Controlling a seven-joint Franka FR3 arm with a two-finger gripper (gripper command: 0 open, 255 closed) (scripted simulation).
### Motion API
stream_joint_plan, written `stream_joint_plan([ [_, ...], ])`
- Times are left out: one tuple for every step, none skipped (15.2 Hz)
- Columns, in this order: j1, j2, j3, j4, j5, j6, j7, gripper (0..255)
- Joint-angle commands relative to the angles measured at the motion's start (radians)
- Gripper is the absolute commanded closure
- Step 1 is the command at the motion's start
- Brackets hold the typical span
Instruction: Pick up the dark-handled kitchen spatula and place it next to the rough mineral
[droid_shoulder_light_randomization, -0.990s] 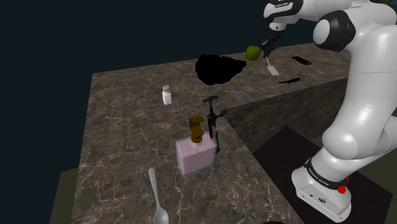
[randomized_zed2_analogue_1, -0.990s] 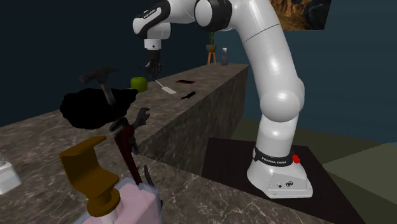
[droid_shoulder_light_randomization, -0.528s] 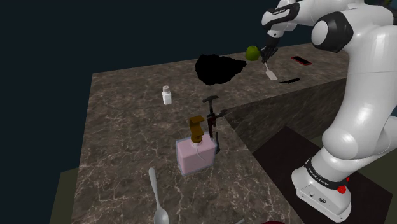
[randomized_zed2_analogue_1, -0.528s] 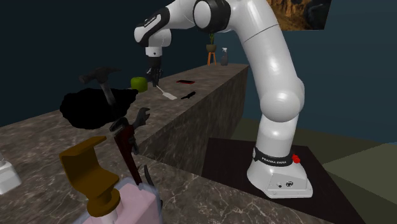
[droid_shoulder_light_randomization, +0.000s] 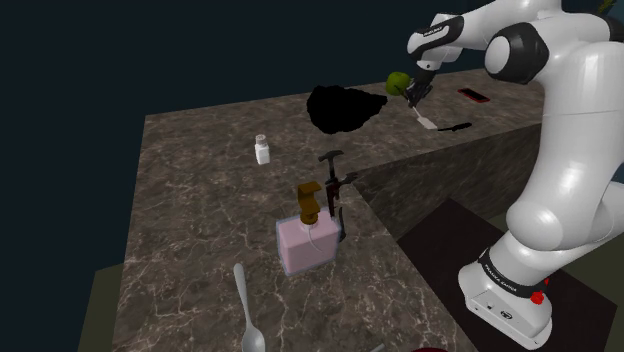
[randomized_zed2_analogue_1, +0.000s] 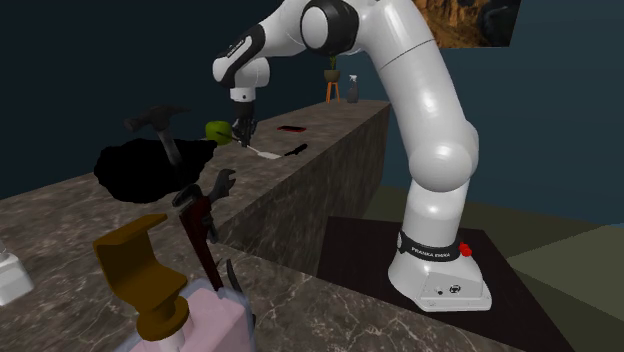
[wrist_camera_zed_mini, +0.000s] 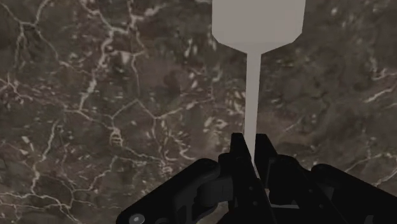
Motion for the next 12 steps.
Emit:
stream_joint_plan([
  [0.001,0.009,0.002,-0.017,0.004,0.026,-0.002,255],
  [0.001,0.012,0.003,-0.021,0.005,0.034,-0.003,255],
  [0.001,0.012,0.003,-0.021,0.005,0.034,-0.003,255],
  [0.001,0.012,0.003,-0.021,0.005,0.034,-0.003,255],
  [0.001,0.012,0.003,-0.021,0.005,0.034,-0.003,255],
  [0.001,0.012,0.003,-0.021,0.005,0.034,-0.003,255],
  [0.001,0.012,0.003,-0.021,0.005,0.034,-0.003,255],
  [0.001,0.012,0.003,-0.021,0.005,0.034,-0.003,255],
  [0.001,0.012,0.003,-0.021,0.005,0.033,-0.003,255],
  [0.001,0.012,0.003,-0.021,0.005,0.033,-0.003,255],
  [0.001,0.012,0.003,-0.021,0.005,0.033,-0.003,0],
  [0.001,0.012,0.003,-0.021,0.005,0.033,-0.003,0],
])
